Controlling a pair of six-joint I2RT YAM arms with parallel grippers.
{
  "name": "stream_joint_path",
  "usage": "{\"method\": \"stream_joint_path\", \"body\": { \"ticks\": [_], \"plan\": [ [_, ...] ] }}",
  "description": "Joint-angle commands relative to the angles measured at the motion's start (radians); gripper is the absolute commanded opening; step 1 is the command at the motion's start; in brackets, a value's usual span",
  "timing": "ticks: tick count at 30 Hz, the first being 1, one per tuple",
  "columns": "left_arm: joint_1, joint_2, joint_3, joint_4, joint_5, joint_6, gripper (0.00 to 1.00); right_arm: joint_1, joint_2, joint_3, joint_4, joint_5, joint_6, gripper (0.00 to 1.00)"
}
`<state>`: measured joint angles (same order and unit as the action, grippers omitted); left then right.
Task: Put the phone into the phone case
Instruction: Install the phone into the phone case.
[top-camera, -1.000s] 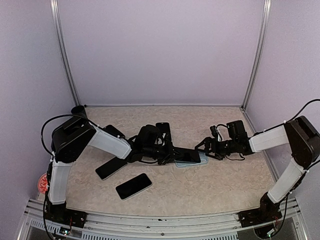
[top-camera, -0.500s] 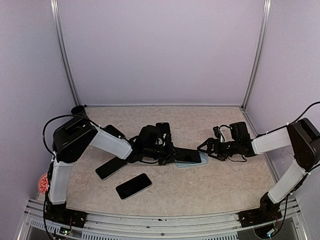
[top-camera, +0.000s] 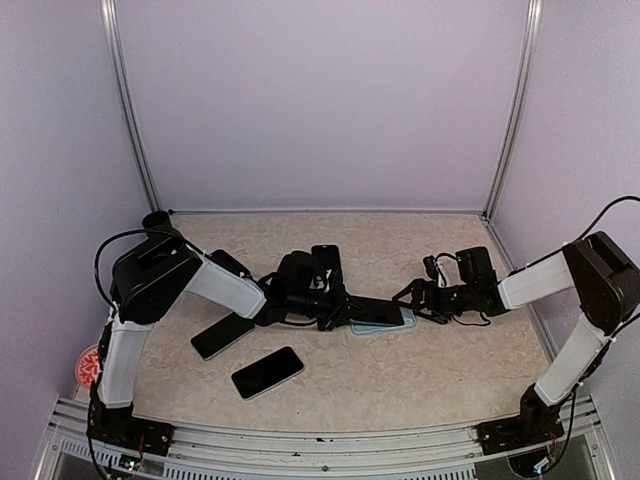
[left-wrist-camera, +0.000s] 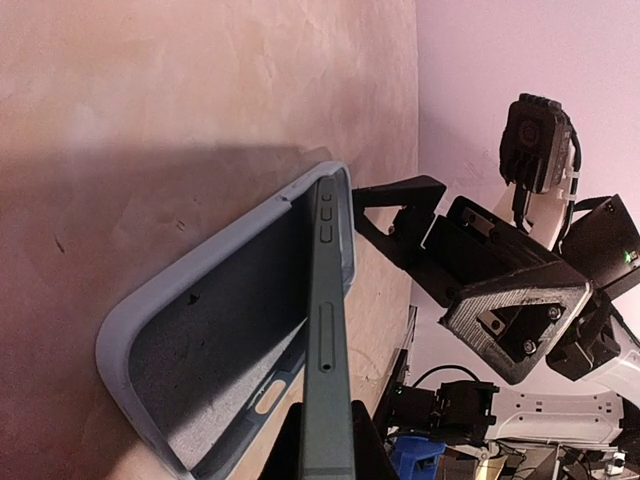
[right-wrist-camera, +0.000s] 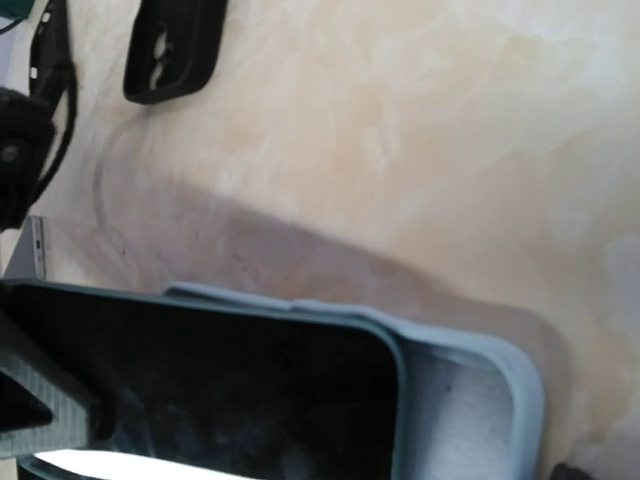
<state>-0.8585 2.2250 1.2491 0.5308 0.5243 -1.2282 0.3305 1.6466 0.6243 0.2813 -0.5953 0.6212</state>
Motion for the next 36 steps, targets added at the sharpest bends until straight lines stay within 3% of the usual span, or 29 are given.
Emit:
{"method": "stream_joint_path", "body": {
  "ticks": [1, 14, 36],
  "plan": [
    [0.010, 0.038, 0.026, 0.040, 0.049, -0.051, 0.00, 0.000, 0.038, 0.000, 0.024, -0.013, -0.010, 1.00],
    [0.014, 0.084, 0.037, 0.031, 0.077, -0.117, 0.00, 0.049, 0.080, 0.000, 0.083, -0.037, 0.008, 1.00],
    [-0.007, 0.103, 0.009, 0.151, 0.013, -0.188, 0.00, 0.126, 0.073, -0.027, 0.121, -0.014, 0.067, 1.00]
  ]
}}
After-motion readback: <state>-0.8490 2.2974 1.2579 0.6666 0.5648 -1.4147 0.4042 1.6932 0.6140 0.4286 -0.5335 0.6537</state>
